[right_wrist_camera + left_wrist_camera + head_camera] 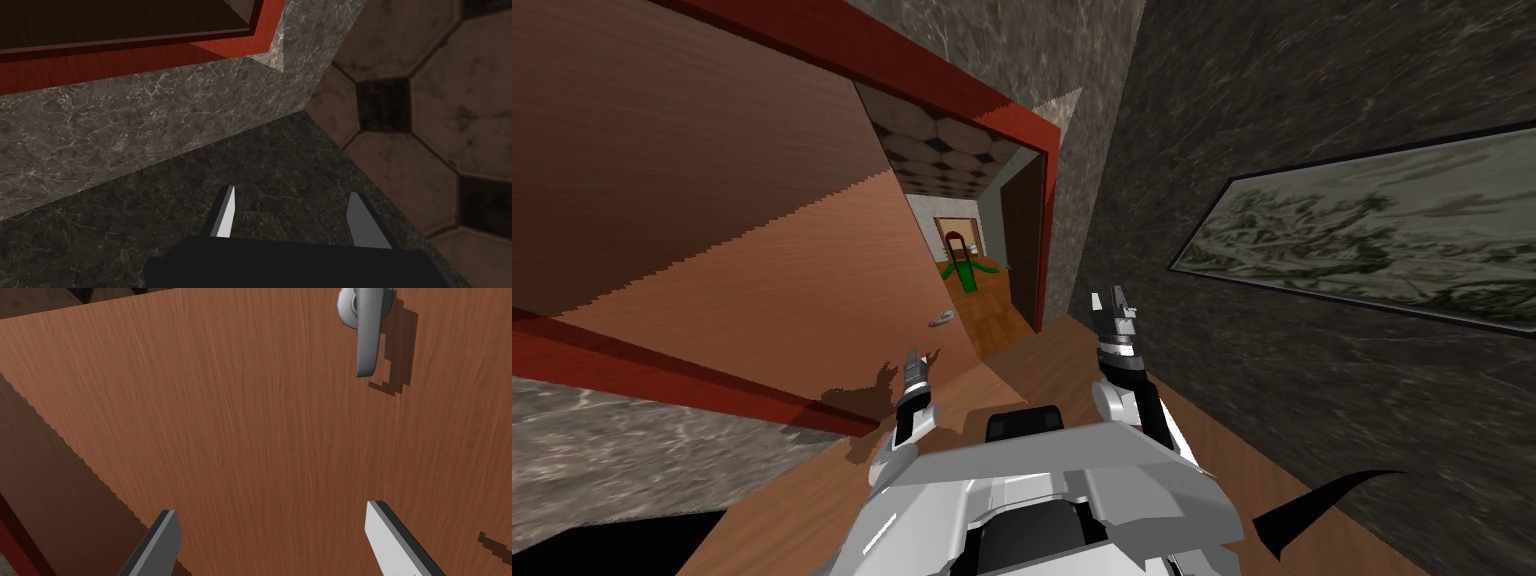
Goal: Push the door open
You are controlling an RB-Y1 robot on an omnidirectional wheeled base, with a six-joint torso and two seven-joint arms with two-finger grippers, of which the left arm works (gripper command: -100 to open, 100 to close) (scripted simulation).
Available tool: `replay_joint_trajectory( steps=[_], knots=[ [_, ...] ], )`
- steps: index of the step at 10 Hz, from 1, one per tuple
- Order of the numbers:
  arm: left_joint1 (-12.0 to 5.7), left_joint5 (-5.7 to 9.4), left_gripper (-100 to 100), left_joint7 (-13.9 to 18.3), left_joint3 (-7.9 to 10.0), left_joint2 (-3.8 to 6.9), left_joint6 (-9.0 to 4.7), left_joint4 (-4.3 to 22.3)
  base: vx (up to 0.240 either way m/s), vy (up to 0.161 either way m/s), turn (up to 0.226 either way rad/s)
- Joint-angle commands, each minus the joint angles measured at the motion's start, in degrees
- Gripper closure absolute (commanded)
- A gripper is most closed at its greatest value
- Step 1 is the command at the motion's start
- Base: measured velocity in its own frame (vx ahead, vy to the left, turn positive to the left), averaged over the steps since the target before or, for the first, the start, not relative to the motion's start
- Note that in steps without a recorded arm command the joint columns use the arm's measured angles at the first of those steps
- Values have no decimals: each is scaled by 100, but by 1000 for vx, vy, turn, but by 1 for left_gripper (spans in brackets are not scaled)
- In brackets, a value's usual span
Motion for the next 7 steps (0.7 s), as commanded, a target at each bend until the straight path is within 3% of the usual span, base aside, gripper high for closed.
replay_joint_trajectory(
  steps=[1, 3, 7],
  knots=[
    [-113, -12, -100, -22, 106, 7, -28, 263, 76, 58, -128],
    [-175, -19, -100, -31, 169, 12, -49, 417, 58, 47, -90],
    [-399, -44, -100, -61, 399, 31, -124, 981, 56, 48, -107]
  ],
)
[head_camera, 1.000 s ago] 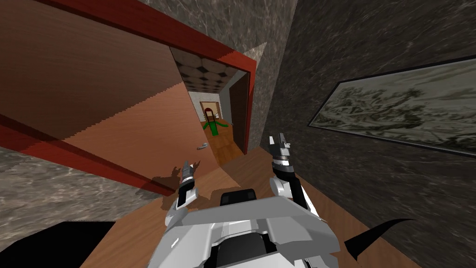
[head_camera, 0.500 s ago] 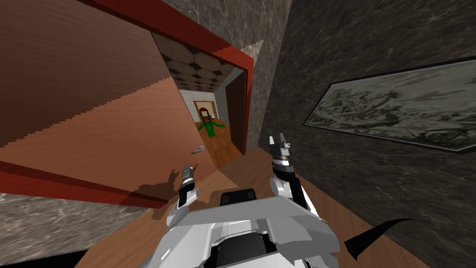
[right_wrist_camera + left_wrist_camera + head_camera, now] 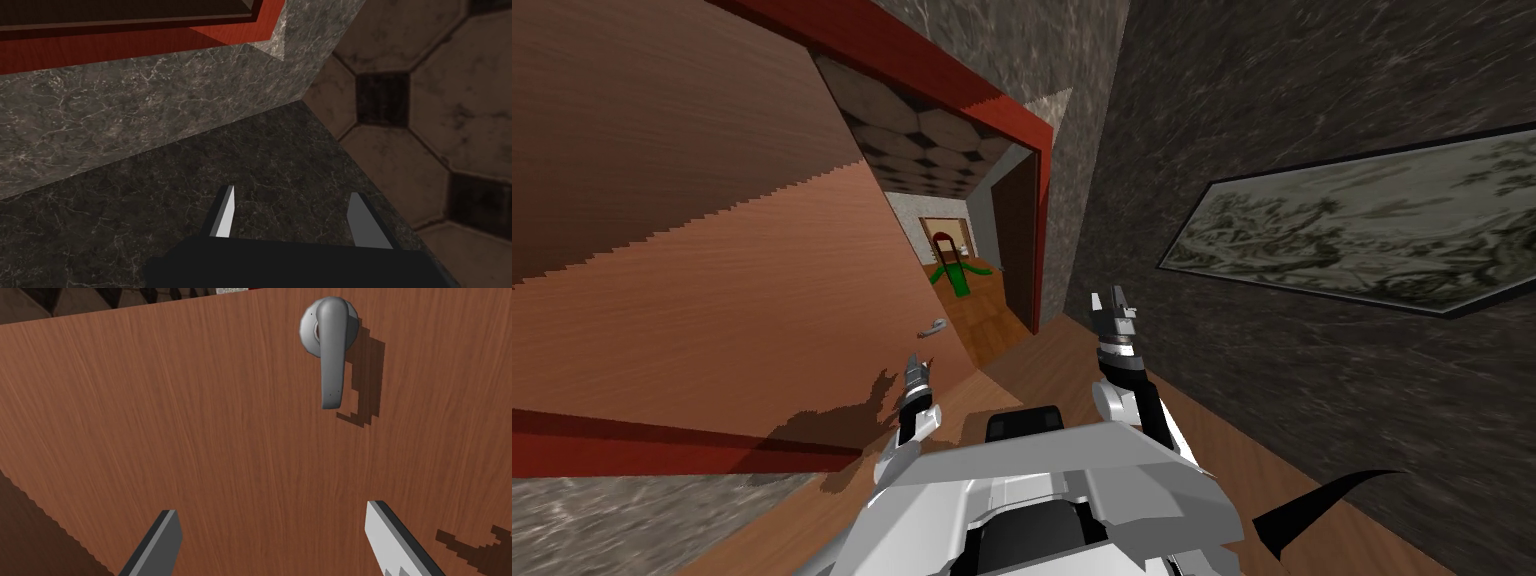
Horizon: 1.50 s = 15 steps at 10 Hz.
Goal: Push the door open
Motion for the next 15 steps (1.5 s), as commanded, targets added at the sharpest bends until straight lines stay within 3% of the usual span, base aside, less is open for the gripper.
replay_joint_trajectory(
  steps=[1, 6, 8, 10, 15],
  knots=[
    [-77, -11, -100, -12, 88, 3, -16, 194, 68, 49, -96],
    [-396, -47, -100, -55, 415, 26, -123, 995, 73, 68, -137],
    [-473, -55, -100, -65, 494, 31, -149, 1188, 64, 66, -61],
    [-529, -62, -100, -72, 551, 35, -168, 1328, 34, 33, -49],
    [-502, -42, -100, -73, 565, 51, -176, 1304, 122, 94, -23]
  ],
)
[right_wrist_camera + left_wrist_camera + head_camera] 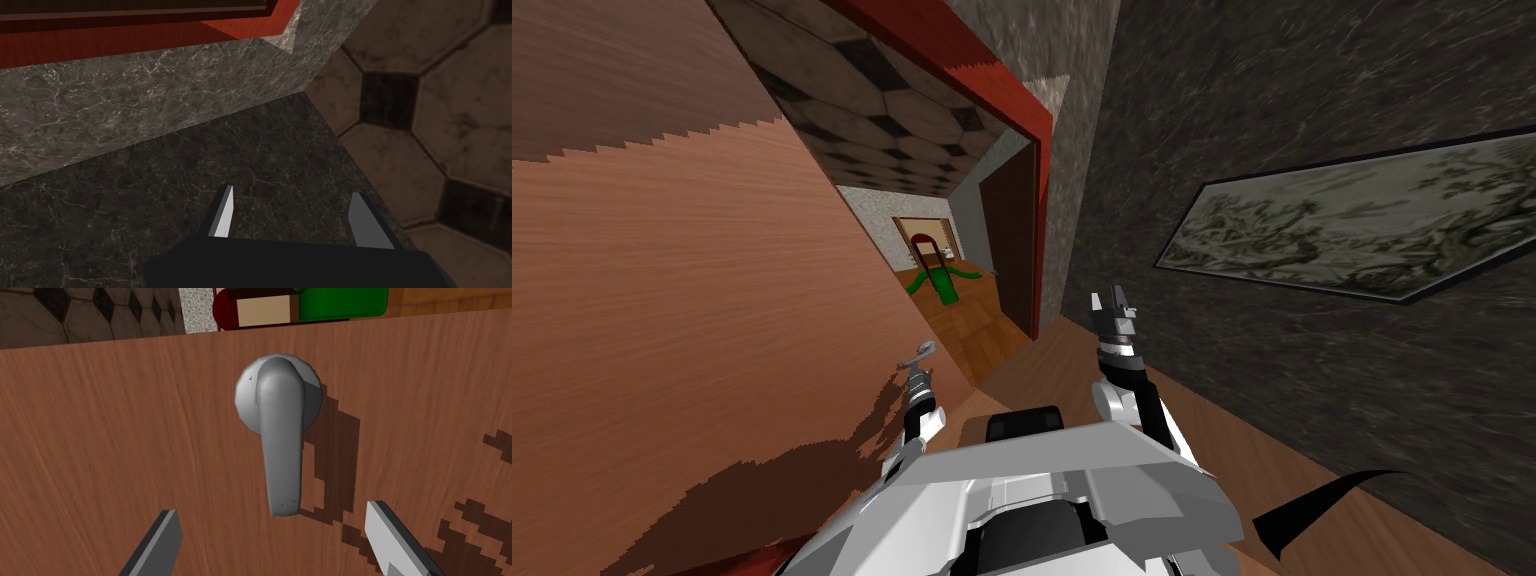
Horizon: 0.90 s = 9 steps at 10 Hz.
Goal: Push the door open
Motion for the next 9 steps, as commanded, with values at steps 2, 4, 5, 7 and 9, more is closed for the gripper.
replay_joint_trajectory(
  steps=[2, 4, 5, 7, 9],
  knots=[
    [8, 13, -100, -7, 29, 5, -8, 14, 177, 138, -27],
    [10, 20, -100, -11, 45, 9, -15, 26, 167, 132, -26],
    [15, 17, -100, -10, 40, 3, -10, 7, 68, 46, -8],
    [15, 17, 100, -10, 40, 3, -10, 7, -15, -9, 1],
    [15, 17, 100, -10, 40, 3, -10, 7, -6, -3, -4]
  ],
)
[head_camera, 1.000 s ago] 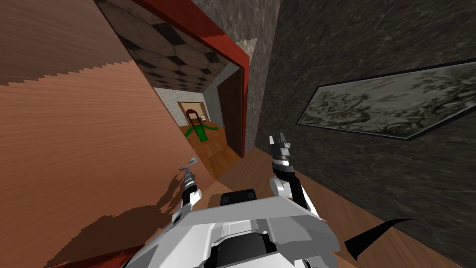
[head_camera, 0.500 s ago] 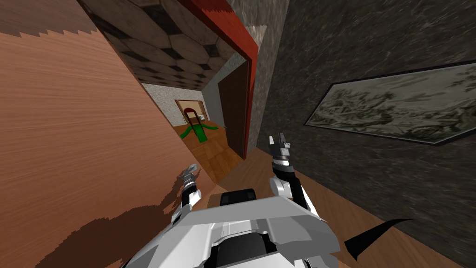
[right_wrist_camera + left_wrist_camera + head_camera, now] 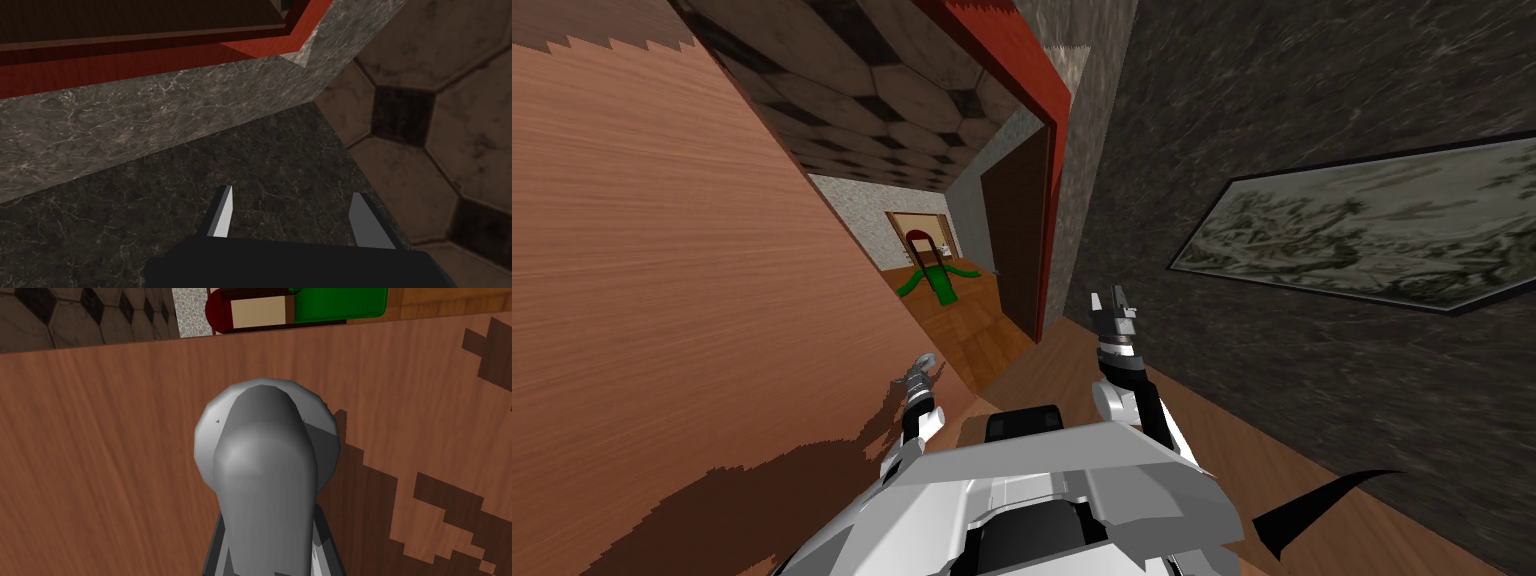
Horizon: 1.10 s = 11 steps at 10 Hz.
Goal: Push the door open
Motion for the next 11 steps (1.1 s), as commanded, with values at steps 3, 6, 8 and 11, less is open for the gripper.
replay_joint_trajectory(
  steps=[3, 6, 8, 11],
  knots=[
    [76, 67, 100, 1, 57, 4, 6, -38, 48, 9, -1],
    [206, 181, 100, 3, 155, 14, 17, -104, 202, 31, 7],
    [289, 254, 100, 3, 219, 21, 23, -147, 148, 41, 5],
    [418, 367, 100, 5, 317, 31, 34, -213, 192, 66, -4]
  ],
)
